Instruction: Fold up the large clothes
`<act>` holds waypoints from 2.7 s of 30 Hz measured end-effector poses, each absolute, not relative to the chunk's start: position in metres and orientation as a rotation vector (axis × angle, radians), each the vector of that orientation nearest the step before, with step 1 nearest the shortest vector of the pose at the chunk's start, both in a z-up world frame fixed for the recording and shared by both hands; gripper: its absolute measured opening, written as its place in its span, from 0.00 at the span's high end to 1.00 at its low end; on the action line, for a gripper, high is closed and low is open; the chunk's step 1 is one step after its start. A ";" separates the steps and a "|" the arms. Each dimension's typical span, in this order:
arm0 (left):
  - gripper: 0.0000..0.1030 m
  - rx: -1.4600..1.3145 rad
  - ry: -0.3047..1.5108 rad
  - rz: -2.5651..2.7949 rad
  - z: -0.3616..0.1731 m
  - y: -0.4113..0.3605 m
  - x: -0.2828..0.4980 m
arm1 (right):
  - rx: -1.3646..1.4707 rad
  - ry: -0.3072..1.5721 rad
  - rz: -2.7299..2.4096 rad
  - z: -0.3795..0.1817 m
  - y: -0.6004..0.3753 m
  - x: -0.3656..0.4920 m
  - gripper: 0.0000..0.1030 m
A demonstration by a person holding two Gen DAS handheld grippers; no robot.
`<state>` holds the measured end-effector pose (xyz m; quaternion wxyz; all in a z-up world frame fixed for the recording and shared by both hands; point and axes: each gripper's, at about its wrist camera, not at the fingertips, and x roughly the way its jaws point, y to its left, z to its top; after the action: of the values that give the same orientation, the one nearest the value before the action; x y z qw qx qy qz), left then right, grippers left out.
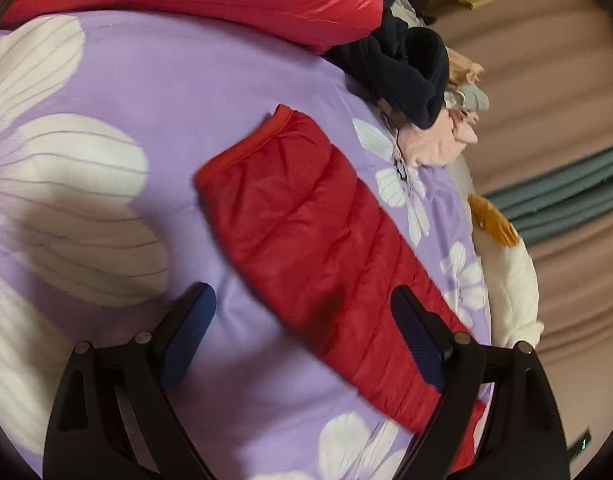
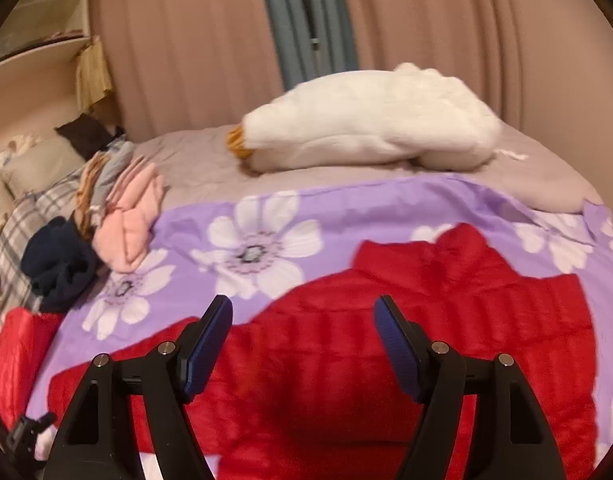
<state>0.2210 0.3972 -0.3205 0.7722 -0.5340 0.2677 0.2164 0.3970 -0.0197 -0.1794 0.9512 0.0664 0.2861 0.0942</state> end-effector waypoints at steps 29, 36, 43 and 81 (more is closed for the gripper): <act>0.93 -0.251 0.501 0.397 -0.148 0.108 0.345 | 0.263 0.682 -0.450 -0.282 -0.311 0.316 0.66; 0.93 -0.186 0.538 0.107 -0.150 -0.048 0.366 | 0.294 0.632 -0.437 -0.275 -0.329 0.305 0.74; 0.89 -0.065 0.557 -0.027 -0.160 -0.151 0.363 | 0.328 0.633 -0.547 -0.273 -0.348 0.298 0.77; 0.55 -0.329 0.792 0.270 -0.331 0.079 0.410 | 0.167 0.727 -0.245 -0.325 -0.192 0.431 0.77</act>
<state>0.4095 0.0792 -0.3313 0.9006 -0.1592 0.3829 0.1304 0.4308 -0.1919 -0.3245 0.9239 0.0812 0.3543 -0.1192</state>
